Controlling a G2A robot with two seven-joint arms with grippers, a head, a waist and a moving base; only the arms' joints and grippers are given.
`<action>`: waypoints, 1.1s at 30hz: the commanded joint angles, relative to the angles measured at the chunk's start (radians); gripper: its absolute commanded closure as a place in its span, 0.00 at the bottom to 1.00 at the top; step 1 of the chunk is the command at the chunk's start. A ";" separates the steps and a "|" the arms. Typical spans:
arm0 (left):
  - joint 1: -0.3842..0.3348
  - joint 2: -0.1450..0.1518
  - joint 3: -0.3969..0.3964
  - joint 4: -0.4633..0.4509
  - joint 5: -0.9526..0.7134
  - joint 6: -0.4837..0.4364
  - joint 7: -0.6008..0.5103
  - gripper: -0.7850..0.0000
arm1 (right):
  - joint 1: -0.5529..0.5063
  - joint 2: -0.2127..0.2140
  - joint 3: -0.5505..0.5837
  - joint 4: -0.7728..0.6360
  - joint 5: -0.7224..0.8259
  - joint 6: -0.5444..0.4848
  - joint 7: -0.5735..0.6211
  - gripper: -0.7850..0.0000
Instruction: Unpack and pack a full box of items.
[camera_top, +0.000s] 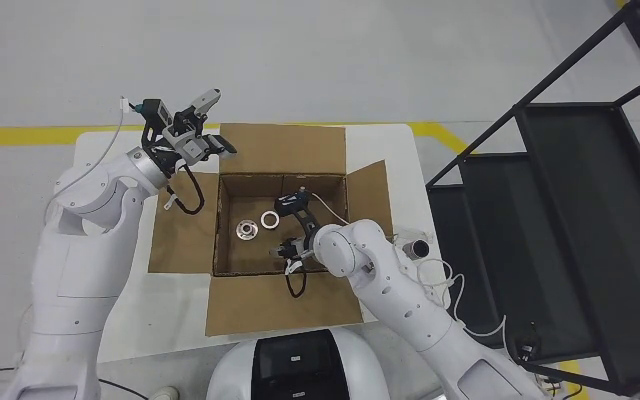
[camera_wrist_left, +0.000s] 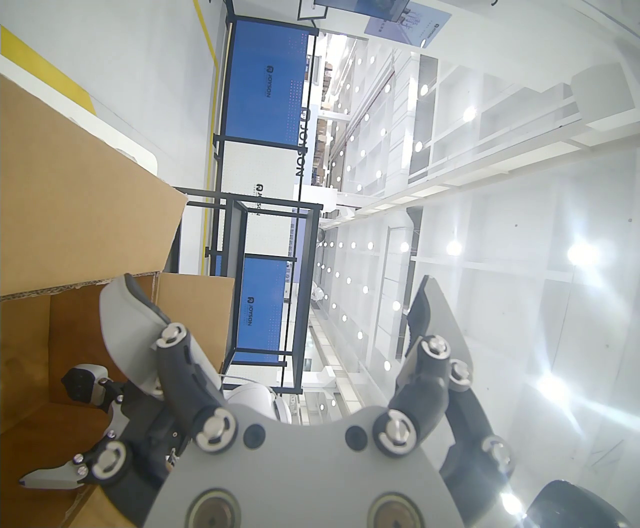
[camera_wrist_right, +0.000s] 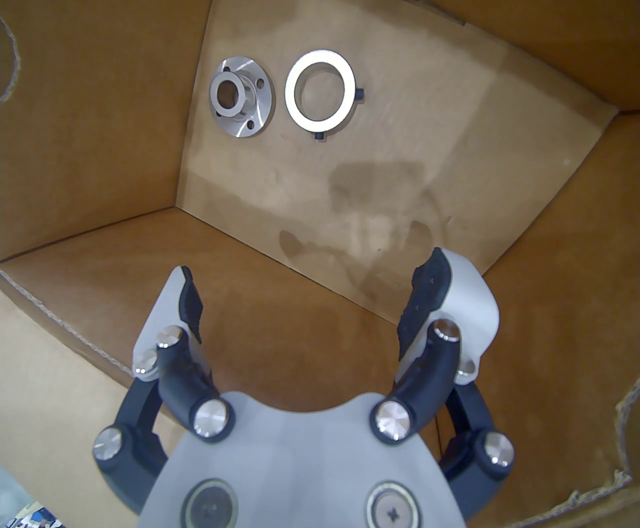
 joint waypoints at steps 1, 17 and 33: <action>0.000 0.000 0.000 0.000 0.000 0.000 0.000 0.00 | 0.000 0.000 0.000 0.000 0.000 0.000 0.000 0.00; 0.000 0.000 0.000 0.000 0.000 0.000 0.000 0.00 | 0.000 0.000 0.000 0.000 0.000 0.000 0.000 0.00; 0.000 0.000 0.000 0.000 0.000 0.000 0.000 0.00 | 0.071 -0.049 -0.071 0.224 0.188 -0.068 -0.373 0.00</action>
